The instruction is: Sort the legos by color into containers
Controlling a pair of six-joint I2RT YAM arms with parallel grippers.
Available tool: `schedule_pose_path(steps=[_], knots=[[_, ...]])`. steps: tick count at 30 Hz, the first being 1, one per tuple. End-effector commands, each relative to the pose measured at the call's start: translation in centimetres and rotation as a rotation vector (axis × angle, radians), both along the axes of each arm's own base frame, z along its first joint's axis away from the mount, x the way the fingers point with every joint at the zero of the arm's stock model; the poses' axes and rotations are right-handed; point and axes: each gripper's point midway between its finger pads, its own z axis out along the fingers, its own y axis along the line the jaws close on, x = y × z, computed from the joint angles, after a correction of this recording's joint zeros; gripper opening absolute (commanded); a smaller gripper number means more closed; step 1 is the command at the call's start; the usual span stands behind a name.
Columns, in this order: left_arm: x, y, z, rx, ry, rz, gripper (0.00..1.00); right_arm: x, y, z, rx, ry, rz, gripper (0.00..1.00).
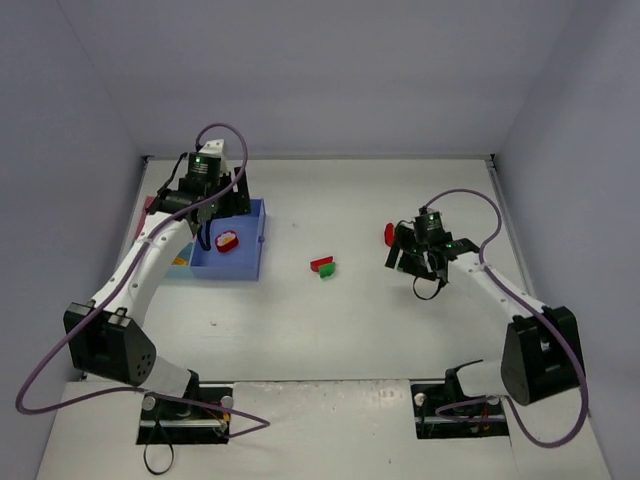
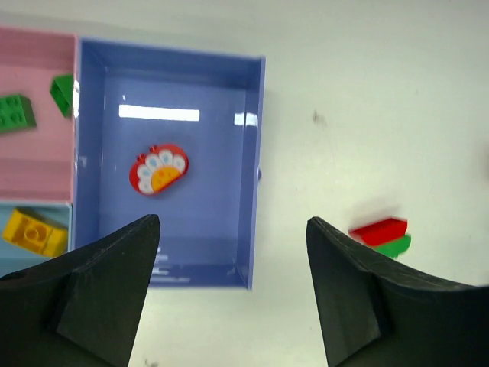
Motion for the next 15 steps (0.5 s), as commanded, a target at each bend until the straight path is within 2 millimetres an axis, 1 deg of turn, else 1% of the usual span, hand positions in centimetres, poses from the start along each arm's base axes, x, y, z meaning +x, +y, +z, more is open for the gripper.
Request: schedule_pose_path(steps=[1,2,4,5,6,8,11,12,13,15], knots=[[-2.3,-0.7,0.7,-0.03,-0.001,-0.012,0.71,3.5,-0.9,1.1,-0.039,-0.067,-0.134,0.69],[-3.1,-0.7,0.4,-0.031,0.005,-0.016,0.72,3.9,-1.3,0.7,-0.061,-0.065,-0.158,0.69],[-4.3,-1.7,0.1,-0.053,0.022,-0.057,0.71,4.5,-1.5,-0.2,-0.083,-0.043,-0.172,0.69],[-5.1,-1.8,-0.1,-0.057,0.027,-0.067,0.71,4.8,-1.5,-0.5,-0.088,-0.042,-0.178,0.69],[-5.5,-1.8,-0.4,-0.057,0.035,-0.073,0.72,4.9,-1.6,-1.4,-0.103,-0.02,-0.185,0.68],[-6.6,-1.8,-0.6,-0.059,0.039,-0.082,0.71,5.6,-1.6,-1.8,-0.102,-0.021,-0.197,0.66],[-7.5,-2.0,-0.5,-0.075,0.039,-0.099,0.72,5.9,-1.1,-3.2,-0.097,0.002,-0.197,0.65],[-8.0,-2.0,-0.9,-0.074,0.051,-0.105,0.71,6.0,-1.2,-3.8,-0.104,0.015,-0.205,0.65],[-8.1,-2.0,-0.9,-0.078,0.053,-0.107,0.71,6.0,-1.3,-3.8,-0.108,0.012,-0.208,0.64],[-8.5,-2.0,-1.1,-0.078,0.058,-0.114,0.72,6.1,-1.5,-5.1,-0.127,0.035,-0.219,0.63]])
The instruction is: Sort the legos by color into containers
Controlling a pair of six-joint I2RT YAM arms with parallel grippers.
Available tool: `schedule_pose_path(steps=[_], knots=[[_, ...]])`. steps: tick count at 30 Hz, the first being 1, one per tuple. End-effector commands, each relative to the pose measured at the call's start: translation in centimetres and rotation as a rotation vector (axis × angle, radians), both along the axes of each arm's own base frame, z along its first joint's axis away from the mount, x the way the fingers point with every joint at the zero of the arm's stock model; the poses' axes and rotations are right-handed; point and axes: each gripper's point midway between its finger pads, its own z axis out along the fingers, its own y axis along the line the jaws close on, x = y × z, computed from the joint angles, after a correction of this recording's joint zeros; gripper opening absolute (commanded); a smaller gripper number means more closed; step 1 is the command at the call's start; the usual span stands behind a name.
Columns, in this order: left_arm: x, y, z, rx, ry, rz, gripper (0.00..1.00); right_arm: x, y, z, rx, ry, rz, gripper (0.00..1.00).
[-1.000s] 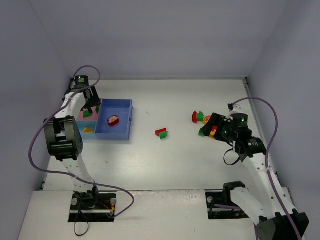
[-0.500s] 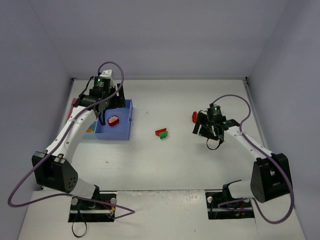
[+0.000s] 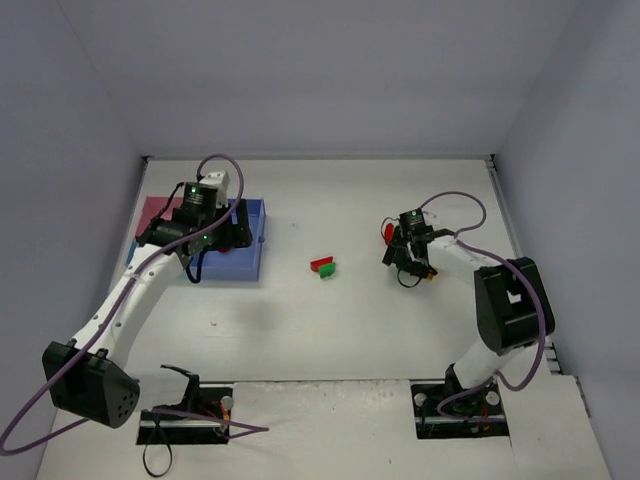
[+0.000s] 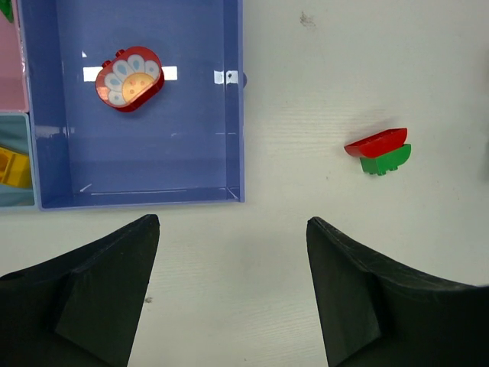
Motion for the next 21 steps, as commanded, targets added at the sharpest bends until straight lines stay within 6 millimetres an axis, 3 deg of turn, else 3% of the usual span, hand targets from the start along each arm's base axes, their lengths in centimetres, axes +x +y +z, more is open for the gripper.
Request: schedule_pose_path(steps=[1,4,10,12,14,16,17,19,21], knots=[[-0.3,-0.6,1.7,-0.044,-0.045,-0.017,0.71,2.4,-0.3,0.8,-0.023,-0.07,-0.056,0.62],[-0.7,-0.8,1.7,-0.05,-0.04,-0.026,0.71,2.7,-0.4,0.1,-0.039,-0.073,-0.049,0.56],[-1.1,-1.0,2.1,-0.062,-0.039,-0.047,0.72,3.4,0.2,0.7,-0.062,-0.143,0.052,0.24],[-1.1,-1.5,2.3,-0.084,-0.041,-0.068,0.72,3.3,1.2,1.5,-0.051,-0.172,0.119,0.08],[-1.3,-2.5,2.9,-0.118,-0.044,-0.106,0.71,3.5,3.3,3.5,-0.014,-0.249,0.247,0.0],[-1.5,-3.7,3.3,-0.141,-0.045,-0.146,0.72,3.1,6.0,5.4,0.004,-0.333,0.368,0.0],[-1.4,-4.3,3.9,-0.157,-0.058,-0.167,0.72,2.6,7.5,7.5,0.023,-0.402,0.463,0.0],[-1.9,-6.1,4.4,-0.203,-0.044,-0.23,0.71,1.2,10.6,9.5,0.036,-0.49,0.599,0.0],[-2.2,-7.8,5.4,-0.258,-0.042,-0.287,0.71,-0.1,12.3,11.9,0.041,-0.574,0.711,0.0]])
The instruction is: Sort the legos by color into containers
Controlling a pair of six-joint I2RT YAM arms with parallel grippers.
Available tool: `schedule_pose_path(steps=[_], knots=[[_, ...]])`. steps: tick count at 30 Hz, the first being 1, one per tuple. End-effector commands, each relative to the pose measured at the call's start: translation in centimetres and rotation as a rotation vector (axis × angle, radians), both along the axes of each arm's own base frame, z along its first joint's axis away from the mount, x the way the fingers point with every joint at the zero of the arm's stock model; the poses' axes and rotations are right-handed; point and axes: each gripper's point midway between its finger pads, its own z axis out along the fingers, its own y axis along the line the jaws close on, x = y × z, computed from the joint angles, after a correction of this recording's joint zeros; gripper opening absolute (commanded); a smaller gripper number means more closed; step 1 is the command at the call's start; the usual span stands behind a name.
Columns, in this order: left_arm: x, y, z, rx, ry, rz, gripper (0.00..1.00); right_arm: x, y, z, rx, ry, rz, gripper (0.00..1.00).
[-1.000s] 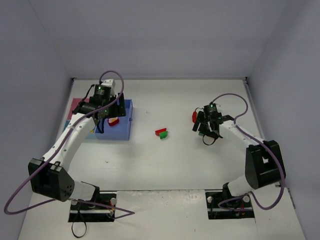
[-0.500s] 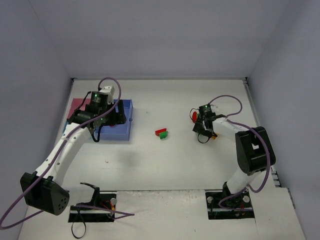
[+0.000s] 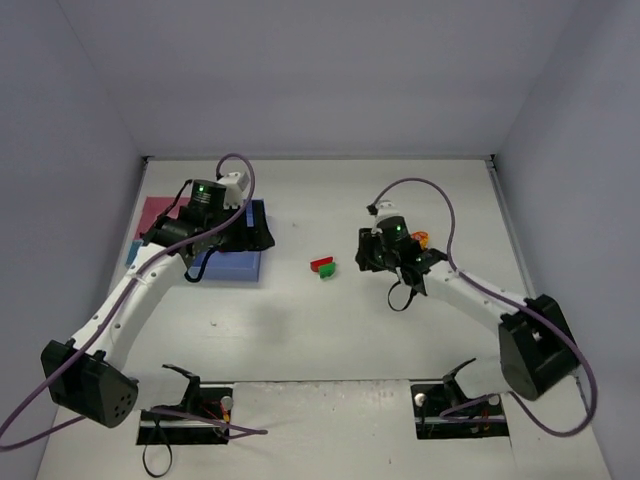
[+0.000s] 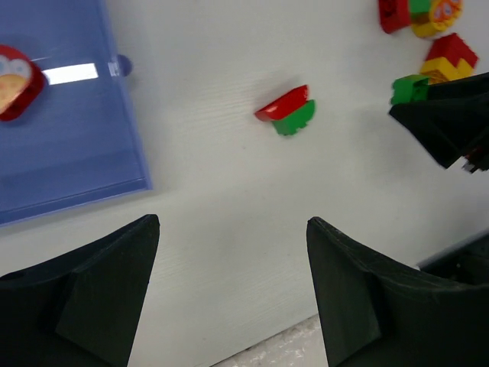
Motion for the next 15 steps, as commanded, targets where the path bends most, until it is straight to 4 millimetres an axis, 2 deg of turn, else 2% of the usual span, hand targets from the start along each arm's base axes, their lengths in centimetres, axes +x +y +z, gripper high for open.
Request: schedule_pose_path(steps=[1,4,6,8,15], knots=[[0.1,-3.9,4.2,-0.144,-0.058,-0.121,0.71,-0.6,5.2,7.2,0.07,-0.27,0.277,0.0],[-0.3,-6.2,5.2,-0.19,-0.056,-0.181,0.72,-3.1,7.8,9.9,0.083,-0.363,0.435,0.0],[-0.7,-7.8,6.1,-0.209,-0.059,-0.226,0.71,-4.2,8.9,10.9,0.068,-0.408,0.498,0.0],[-1.3,-9.2,7.0,-0.227,-0.068,-0.272,0.71,-4.7,9.5,11.3,0.071,-0.413,0.529,0.0],[-2.8,-12.5,6.5,-0.217,-0.028,-0.392,0.6,-6.5,12.1,12.6,0.072,-0.448,0.624,0.0]])
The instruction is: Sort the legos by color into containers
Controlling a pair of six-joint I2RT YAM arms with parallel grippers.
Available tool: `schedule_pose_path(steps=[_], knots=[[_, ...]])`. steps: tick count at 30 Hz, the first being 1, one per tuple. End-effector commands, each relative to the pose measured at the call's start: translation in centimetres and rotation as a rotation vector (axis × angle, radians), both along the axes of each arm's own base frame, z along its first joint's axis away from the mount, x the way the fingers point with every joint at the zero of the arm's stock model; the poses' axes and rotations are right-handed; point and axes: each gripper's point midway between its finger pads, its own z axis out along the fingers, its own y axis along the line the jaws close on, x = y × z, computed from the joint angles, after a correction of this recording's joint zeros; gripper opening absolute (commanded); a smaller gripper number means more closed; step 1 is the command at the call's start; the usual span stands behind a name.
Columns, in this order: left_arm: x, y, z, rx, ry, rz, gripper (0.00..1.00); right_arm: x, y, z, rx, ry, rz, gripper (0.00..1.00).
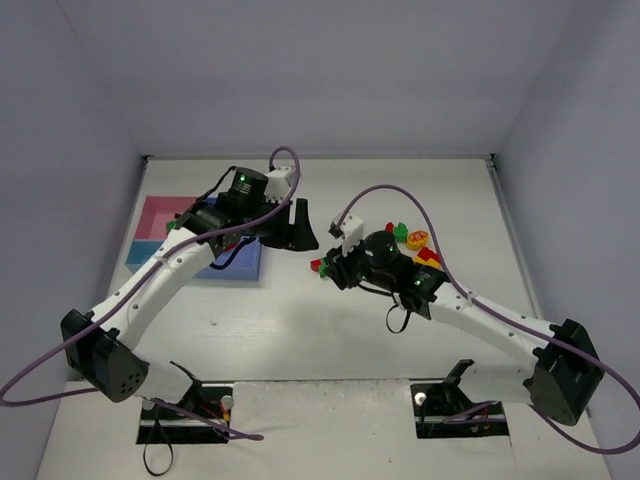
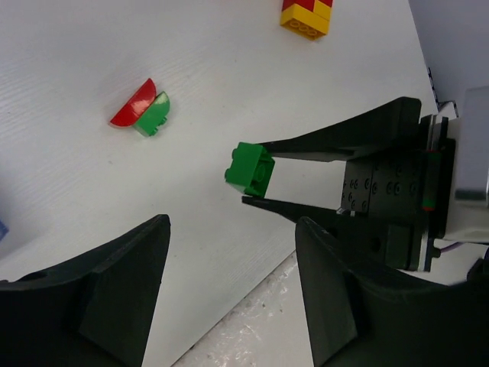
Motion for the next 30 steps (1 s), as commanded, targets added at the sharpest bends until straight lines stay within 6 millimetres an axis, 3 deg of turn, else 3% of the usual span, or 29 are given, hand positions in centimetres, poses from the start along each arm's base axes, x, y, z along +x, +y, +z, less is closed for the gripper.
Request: schedule_pose_path(steps=[1,7,21,27,30], knots=[[-0.3,-1.7,2.2,-0.043,-0.042,-0.059,0.6,0.4,1.7,3.6,0.048,-0.102,0.046,0.0],[-1.0,-2.6,-0.3,-0.001,0.027,-0.108,0.59,-0.1,2.0,4.6,0.068,-0.122,0.064,0.0],[-0.7,-4.6,-3.4,0.001,0.102,-0.152,0.53,-0.8,2.1,5.2,0.1,-0.125,0.081,0.02],[-0.7,-5.1,-4.2,-0.001,0.124,-0.168,0.44,-0.7,2.1,5.2,0.102,-0.125,0.079,0.04],[-0.6,-5.2,-4.1,-0.01,0.114,-0.17,0.28,-0.8,2.2,5.0,0.102,-0.12,0.086,0.05]])
